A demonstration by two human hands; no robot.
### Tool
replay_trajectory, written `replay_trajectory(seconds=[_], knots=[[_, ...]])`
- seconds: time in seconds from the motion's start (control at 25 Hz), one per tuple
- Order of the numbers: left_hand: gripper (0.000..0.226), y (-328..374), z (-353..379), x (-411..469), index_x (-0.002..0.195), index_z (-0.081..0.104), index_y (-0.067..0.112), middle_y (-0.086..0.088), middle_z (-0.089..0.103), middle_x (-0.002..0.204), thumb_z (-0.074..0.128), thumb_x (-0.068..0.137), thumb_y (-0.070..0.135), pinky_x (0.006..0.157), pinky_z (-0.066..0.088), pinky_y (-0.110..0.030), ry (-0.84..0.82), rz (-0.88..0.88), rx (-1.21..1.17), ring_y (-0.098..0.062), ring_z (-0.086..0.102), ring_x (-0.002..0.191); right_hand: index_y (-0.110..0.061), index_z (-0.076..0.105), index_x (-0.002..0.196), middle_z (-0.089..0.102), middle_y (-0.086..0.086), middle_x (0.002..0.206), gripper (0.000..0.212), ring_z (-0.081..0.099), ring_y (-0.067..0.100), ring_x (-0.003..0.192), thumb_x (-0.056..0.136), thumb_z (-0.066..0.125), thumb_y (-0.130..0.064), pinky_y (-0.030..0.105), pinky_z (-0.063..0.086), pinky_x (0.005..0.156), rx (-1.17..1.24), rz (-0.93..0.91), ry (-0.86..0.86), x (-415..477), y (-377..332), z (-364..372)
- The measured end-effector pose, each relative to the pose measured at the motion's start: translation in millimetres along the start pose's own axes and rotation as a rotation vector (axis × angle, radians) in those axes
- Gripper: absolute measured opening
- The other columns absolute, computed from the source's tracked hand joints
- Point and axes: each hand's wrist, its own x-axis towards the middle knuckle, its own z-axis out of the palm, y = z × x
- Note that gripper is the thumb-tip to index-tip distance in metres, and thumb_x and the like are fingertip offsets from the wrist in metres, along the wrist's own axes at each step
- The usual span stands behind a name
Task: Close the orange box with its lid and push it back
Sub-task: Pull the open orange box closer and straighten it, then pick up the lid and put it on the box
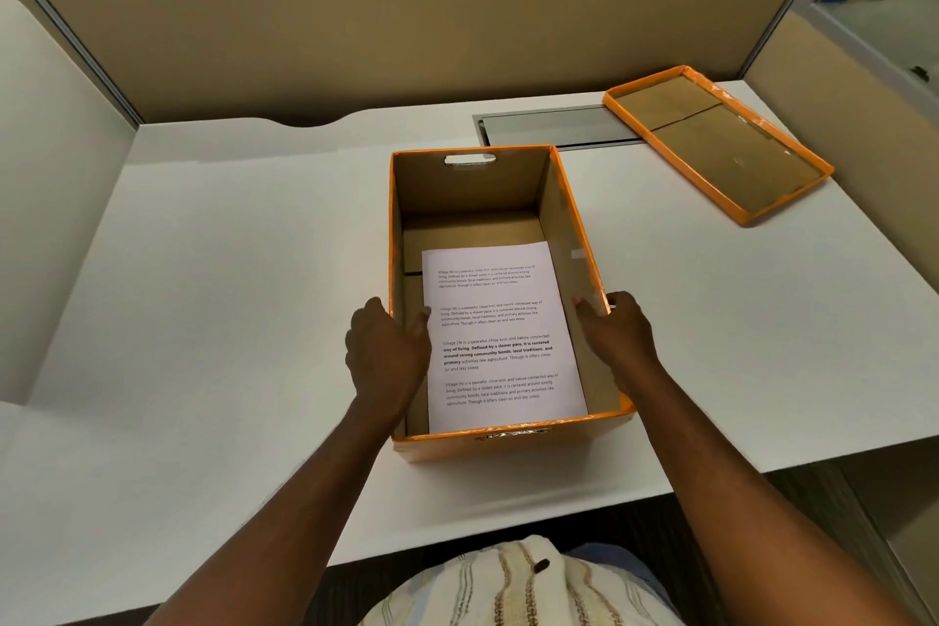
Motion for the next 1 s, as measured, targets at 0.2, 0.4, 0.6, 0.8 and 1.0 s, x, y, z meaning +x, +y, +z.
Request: replay_trajectory(seconds=[0.2, 0.4, 0.6, 0.8, 1.0], knots=[[0.062, 24, -6, -13, 0.135, 0.045, 0.004, -0.018, 0.041, 0.148, 0.048, 0.091, 0.048, 0.116, 0.027, -0.046, 0.137, 0.254, 0.182, -0.034, 0.032, 0.141, -0.011, 0.052, 0.077, 0.051, 0.003, 0.074, 0.047, 0.049, 0.016, 0.067, 0.086, 0.045, -0.056, 0.029, 0.040, 0.061, 0.137, 0.072, -0.019, 18, 2, -14], [0.050, 78, 6, -20, 0.132, 0.051, 0.010, -0.010, 0.051, 0.142, 0.044, 0.094, 0.043, 0.110, 0.036, -0.036, 0.078, 0.336, -0.014, -0.024, 0.045, 0.131, -0.003, 0.054, 0.101, 0.058, 0.009, 0.089, 0.060, 0.055, 0.020, 0.077, 0.092, 0.028, -0.056, 0.035, 0.041, 0.071, 0.063, 0.105, -0.027, 65, -6, -29], [0.041, 156, 57, -33, 0.120, 0.063, 0.013, -0.004, 0.065, 0.126, 0.046, 0.095, 0.040, 0.095, 0.038, -0.024, -0.098, 0.436, -0.080, -0.019, 0.056, 0.118, -0.003, 0.049, 0.121, 0.057, 0.015, 0.124, 0.060, 0.054, 0.032, 0.109, 0.091, 0.033, -0.052, 0.036, 0.041, 0.086, -0.052, 0.021, -0.098, 116, 7, -41], [0.040, 236, 132, -39, 0.109, 0.067, 0.005, -0.008, 0.071, 0.110, 0.051, 0.094, 0.038, 0.083, 0.044, -0.028, -0.263, 0.505, -0.064, -0.022, 0.063, 0.100, -0.003, 0.039, 0.132, 0.050, 0.017, 0.135, 0.057, 0.048, 0.034, 0.123, 0.089, 0.048, -0.040, 0.041, 0.041, 0.096, -0.227, -0.085, -0.113, 173, 30, -74], [0.051, 279, 207, -12, 0.054, 0.034, 0.012, -0.001, 0.036, 0.053, 0.045, 0.095, 0.041, 0.050, 0.025, -0.030, -0.495, 0.122, -0.039, -0.016, 0.034, 0.050, -0.001, 0.041, 0.131, 0.049, 0.019, 0.133, 0.059, 0.045, 0.036, 0.123, 0.086, 0.058, -0.035, 0.045, 0.041, 0.097, -0.359, -0.164, -0.080, 228, 47, -104]])
